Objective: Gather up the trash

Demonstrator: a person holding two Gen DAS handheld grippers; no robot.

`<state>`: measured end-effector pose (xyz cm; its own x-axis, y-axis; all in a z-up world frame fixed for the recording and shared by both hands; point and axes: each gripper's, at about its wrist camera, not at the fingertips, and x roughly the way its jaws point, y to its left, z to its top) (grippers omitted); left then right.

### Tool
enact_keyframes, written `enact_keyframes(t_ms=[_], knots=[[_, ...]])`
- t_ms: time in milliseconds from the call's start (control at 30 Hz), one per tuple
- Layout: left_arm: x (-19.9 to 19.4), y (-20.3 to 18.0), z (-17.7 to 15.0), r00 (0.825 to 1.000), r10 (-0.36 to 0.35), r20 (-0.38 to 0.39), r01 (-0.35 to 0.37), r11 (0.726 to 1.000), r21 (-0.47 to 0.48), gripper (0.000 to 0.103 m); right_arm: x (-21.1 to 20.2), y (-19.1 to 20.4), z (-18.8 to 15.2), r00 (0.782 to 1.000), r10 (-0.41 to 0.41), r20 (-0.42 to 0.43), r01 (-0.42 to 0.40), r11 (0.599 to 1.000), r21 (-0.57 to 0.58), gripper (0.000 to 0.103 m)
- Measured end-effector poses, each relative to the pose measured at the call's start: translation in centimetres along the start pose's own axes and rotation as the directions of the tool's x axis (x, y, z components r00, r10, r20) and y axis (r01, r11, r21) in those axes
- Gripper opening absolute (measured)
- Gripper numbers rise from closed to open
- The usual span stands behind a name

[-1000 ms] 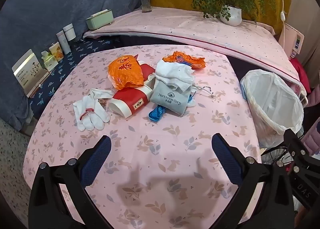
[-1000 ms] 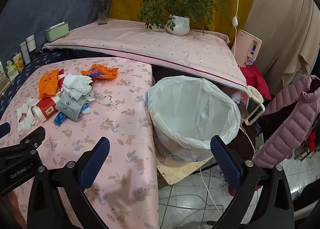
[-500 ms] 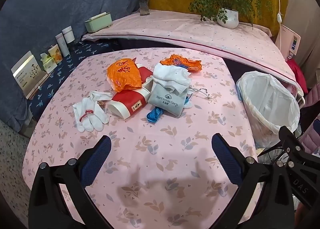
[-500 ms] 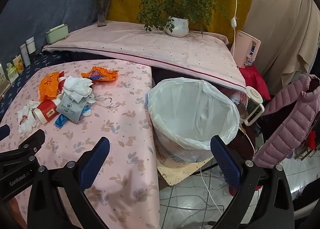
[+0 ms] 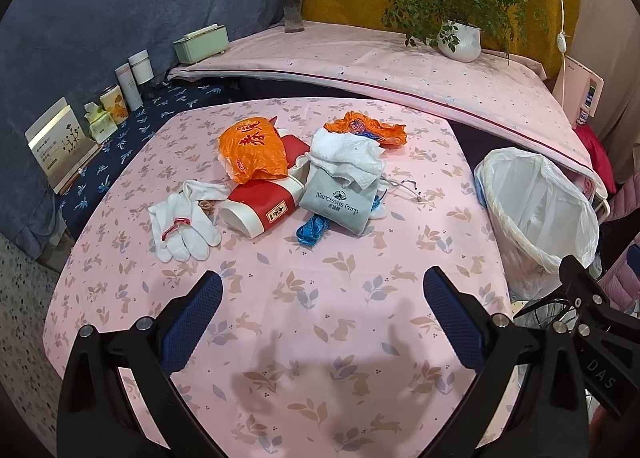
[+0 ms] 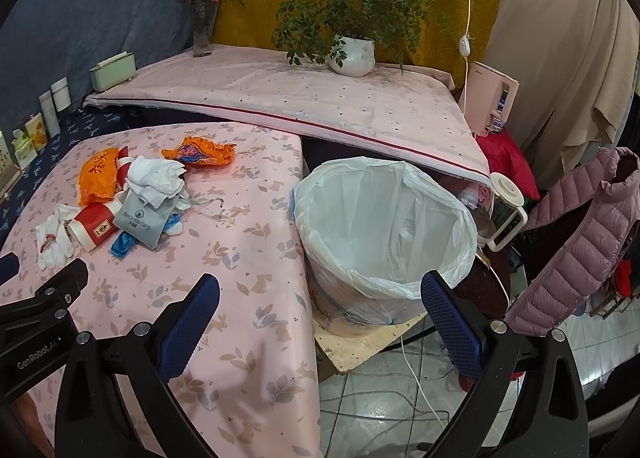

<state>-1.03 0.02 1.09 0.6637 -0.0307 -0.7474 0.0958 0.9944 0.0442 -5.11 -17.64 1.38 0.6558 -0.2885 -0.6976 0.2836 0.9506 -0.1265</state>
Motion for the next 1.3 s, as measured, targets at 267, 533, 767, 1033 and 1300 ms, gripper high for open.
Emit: enact_keyframes(t_ms=[267,533,767,1033,1300], knots=[[-0.1,0.2,0.0,1.0,0.007,0.006,-0.007,1.0,0.002,0.096,0.0,0.0,0.0,1.0,0.0,0.002,0.0,1.0,0.001,0.096],[-0.1,0.3,-0.2,1.0,0.004,0.007,-0.004,1.0,-0.012,0.096,-0.5,-0.1,0.3,1.0,-0.001,0.005,0.001,1.0,0.002,0.096],[-0.1,0.4,-0.1,1.0,0.004,0.005,-0.004,1.0,-0.016,0.096,-0.5,0.0,0.4,1.0,-0.002,0.005,0.002,1.0,0.002,0.096],[-0.4,0.4,0.6,1.0,-0.001,0.004,0.002,1.0,-0.007,0.096,-0.7,0.2,0.9,1.0,-0.003,0.001,0.003,1.0,-0.007,0.096],[-0.8,0.4,1.6,1.0,-0.003,-0.02,0.003,1.0,-0.002,0.096,-1.1,0.5,1.7,1.0,0.003,-0.008,-0.003,1.0,-0.005,0.096]])
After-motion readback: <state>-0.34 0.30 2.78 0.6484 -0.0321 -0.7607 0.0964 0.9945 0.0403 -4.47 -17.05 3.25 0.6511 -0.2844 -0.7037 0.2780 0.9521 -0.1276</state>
